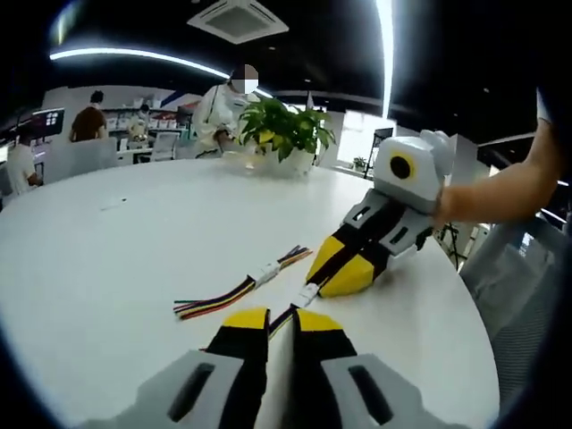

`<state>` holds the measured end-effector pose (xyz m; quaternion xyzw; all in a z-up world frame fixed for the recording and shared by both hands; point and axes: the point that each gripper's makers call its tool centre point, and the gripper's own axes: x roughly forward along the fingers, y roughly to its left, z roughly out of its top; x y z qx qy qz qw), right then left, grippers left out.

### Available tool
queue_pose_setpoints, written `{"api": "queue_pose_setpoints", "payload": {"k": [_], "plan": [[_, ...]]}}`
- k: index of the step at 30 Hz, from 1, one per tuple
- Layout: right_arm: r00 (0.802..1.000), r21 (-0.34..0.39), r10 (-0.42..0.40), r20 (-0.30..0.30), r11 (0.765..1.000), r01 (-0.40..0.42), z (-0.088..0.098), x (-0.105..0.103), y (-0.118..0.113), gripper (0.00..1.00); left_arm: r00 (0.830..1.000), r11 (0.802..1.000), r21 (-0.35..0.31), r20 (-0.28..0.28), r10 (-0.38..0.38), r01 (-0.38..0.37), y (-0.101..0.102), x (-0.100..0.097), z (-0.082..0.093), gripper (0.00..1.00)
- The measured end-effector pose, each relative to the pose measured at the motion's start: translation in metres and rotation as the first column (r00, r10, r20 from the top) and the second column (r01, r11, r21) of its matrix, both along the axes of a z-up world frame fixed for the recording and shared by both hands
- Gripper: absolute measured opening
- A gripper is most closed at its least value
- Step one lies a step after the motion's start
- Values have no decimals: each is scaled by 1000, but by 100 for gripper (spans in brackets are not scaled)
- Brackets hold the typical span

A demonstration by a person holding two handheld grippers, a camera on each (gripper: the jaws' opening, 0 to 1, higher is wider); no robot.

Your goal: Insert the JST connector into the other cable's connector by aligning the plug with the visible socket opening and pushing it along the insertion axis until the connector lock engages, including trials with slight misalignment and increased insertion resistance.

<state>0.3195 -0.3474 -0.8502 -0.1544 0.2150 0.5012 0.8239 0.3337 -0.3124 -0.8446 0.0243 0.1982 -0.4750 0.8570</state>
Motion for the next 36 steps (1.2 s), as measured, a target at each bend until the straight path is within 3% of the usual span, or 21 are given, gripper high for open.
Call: {"api": "queue_pose_setpoints", "payload": {"k": [3,9,21,26,33,36], "plan": [[1000,6,-19,-9,1000,19,0,0,0,5,999,1000,-9,-13,30,-30,0,2,0,4],[999,21,-37,-26,999,38,1,-1,0,10,1000,1000,16,12,6,-6,-4,2,0,11],[997,42,-44,-62,998,47,3,-5,0,18,1000,1000,20,-14,16,-16,2,2,3,18],[996,58,-50,-72,997,54,10,-8,-2,20,999,999,-24,-15,32,-33,3,-1,15,18],[996,70,-66,-57,995,70,28,-13,-5,30,998,996,-63,-26,61,-63,6,-3,33,28],[997,56,-62,-55,996,65,34,-17,-7,35,996,993,-82,-7,87,-87,10,-4,49,38]]}}
